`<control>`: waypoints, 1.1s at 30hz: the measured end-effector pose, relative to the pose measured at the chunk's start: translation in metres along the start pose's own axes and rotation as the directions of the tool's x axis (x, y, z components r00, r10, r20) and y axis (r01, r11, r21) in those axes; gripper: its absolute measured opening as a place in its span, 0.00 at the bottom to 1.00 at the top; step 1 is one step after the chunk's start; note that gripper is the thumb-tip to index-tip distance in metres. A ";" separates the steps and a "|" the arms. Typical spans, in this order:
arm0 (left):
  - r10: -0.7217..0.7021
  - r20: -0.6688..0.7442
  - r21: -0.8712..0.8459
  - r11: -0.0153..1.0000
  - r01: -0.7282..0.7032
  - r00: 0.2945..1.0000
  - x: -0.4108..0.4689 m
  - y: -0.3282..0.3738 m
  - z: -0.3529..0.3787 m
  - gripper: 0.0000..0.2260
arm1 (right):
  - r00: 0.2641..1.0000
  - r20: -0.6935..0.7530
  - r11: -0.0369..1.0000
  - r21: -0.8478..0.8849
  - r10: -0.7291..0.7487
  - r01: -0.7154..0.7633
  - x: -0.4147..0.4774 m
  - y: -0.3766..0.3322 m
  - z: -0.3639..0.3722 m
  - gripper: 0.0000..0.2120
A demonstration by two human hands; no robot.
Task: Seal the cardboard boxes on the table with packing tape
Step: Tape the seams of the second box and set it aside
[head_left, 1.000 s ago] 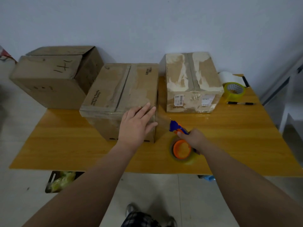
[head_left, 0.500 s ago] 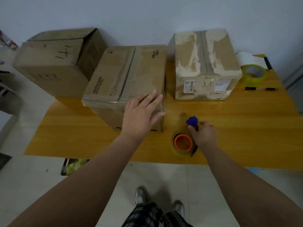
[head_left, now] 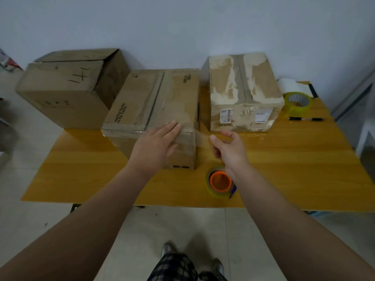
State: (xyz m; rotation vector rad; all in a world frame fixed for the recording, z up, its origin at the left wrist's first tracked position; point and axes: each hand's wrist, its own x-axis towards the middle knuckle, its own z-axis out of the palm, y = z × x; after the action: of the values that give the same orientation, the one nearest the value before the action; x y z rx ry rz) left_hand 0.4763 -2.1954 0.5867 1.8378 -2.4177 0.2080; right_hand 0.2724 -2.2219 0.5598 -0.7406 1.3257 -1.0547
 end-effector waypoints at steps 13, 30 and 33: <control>-0.072 -0.008 -0.119 0.990 0.070 0.997 -0.008 0.001 -0.002 0.25 | 0.983 -0.036 0.961 0.221 0.180 -0.168 0.000 0.034 0.049 0.14; -0.090 -0.051 -0.190 0.979 0.079 0.995 -0.008 0.001 0.000 0.25 | 0.976 0.159 0.984 -0.064 -0.152 0.164 0.011 0.031 0.050 0.05; -0.069 -0.049 -0.185 0.981 0.059 0.996 -0.008 -0.001 0.001 0.26 | 0.974 0.182 0.980 -0.121 -0.136 0.159 0.015 0.045 0.047 0.06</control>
State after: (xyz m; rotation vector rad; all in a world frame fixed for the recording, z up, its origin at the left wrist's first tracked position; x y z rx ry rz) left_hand 0.4797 -2.1886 0.5845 1.8011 -2.2532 0.0292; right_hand 0.3258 -2.2250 0.5194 -1.0234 1.2146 -0.9997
